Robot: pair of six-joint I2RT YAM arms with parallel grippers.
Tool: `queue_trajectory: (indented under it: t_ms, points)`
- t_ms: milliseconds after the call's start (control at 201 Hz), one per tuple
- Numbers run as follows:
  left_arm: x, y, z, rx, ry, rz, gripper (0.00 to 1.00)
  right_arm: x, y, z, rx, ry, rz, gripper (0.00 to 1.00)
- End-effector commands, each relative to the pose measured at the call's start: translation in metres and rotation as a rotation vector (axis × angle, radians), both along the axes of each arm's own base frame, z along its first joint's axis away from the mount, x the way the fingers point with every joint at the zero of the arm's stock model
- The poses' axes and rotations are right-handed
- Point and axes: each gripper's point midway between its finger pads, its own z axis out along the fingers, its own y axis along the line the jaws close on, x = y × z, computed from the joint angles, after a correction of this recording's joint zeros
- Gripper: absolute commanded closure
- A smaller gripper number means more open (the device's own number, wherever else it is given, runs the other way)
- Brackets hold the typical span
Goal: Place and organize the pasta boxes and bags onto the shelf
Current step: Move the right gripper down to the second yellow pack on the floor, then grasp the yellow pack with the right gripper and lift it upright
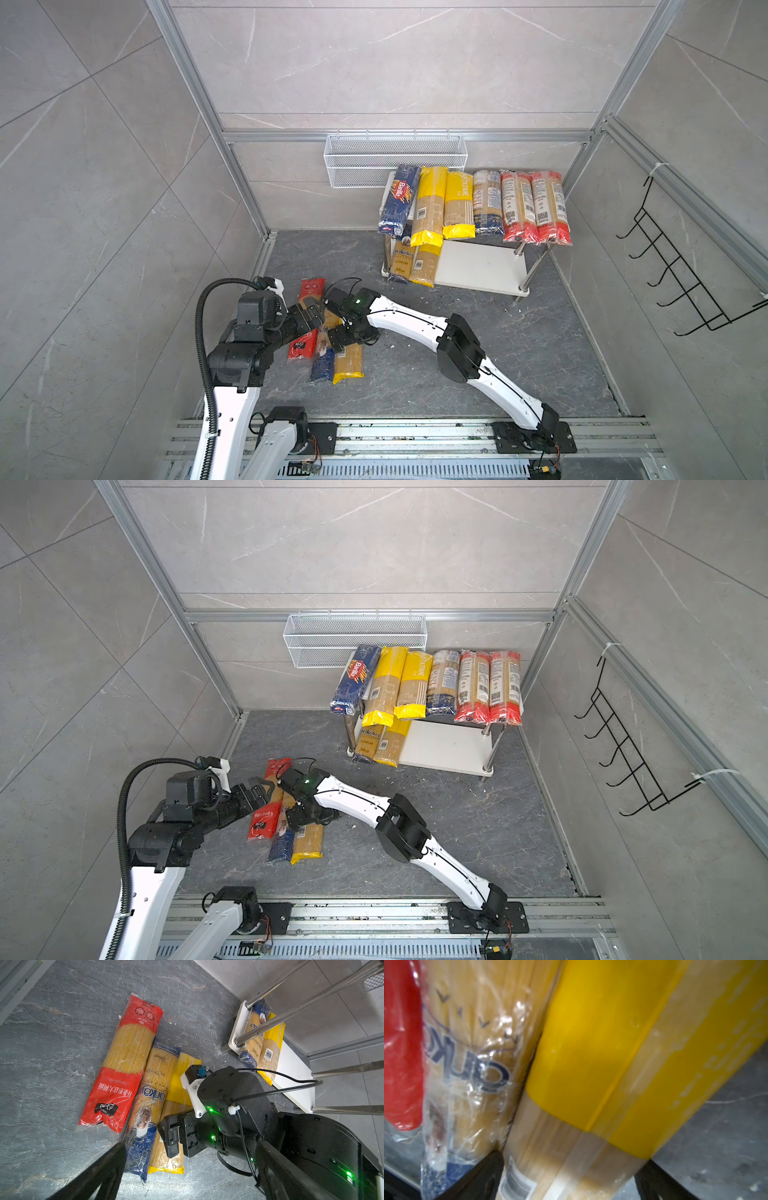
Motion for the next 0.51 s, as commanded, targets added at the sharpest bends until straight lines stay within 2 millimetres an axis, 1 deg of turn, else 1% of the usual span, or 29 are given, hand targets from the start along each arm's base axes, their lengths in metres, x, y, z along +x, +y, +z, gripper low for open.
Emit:
queue_trajectory:
  t_ms: [0, 159, 204, 244, 289, 338, 398, 453, 503]
  points:
    - [-0.002, 0.002, 0.014, 0.017, -0.038, 0.001, 0.00, -0.013, -0.020, -0.024, -0.122, 0.049, 0.001, 0.00]
    - [-0.002, 0.003, 0.013, 0.028, -0.038, 0.005, 0.00, -0.018, -0.040, -0.038, -0.221, 0.069, -0.011, 0.01]
    - [-0.002, 0.004, 0.014, 0.030, -0.040, 0.008, 0.00, -0.019, -0.047, -0.043, -0.248, 0.074, -0.017, 0.04]
    - [-0.002, 0.005, 0.015, 0.034, -0.042, 0.013, 0.00, -0.022, -0.052, -0.046, -0.264, 0.083, -0.017, 0.09]
    - [-0.001, 0.006, 0.015, 0.038, -0.042, 0.014, 0.00, -0.024, -0.056, -0.048, -0.279, 0.086, -0.016, 0.17]
    - [-0.001, 0.007, 0.017, 0.044, -0.043, 0.017, 0.00, -0.025, -0.062, -0.051, -0.298, 0.088, -0.020, 0.37]
    - [0.000, 0.008, 0.018, 0.051, -0.047, 0.019, 0.00, -0.027, -0.066, -0.052, -0.310, 0.092, -0.021, 0.53]
    - [0.001, 0.009, 0.020, 0.056, -0.050, 0.023, 0.00, -0.030, -0.067, -0.052, -0.304, 0.100, -0.018, 0.63]
    - [0.001, 0.009, 0.021, 0.060, -0.052, 0.024, 0.00, -0.032, -0.069, -0.053, -0.292, 0.112, -0.019, 0.69]
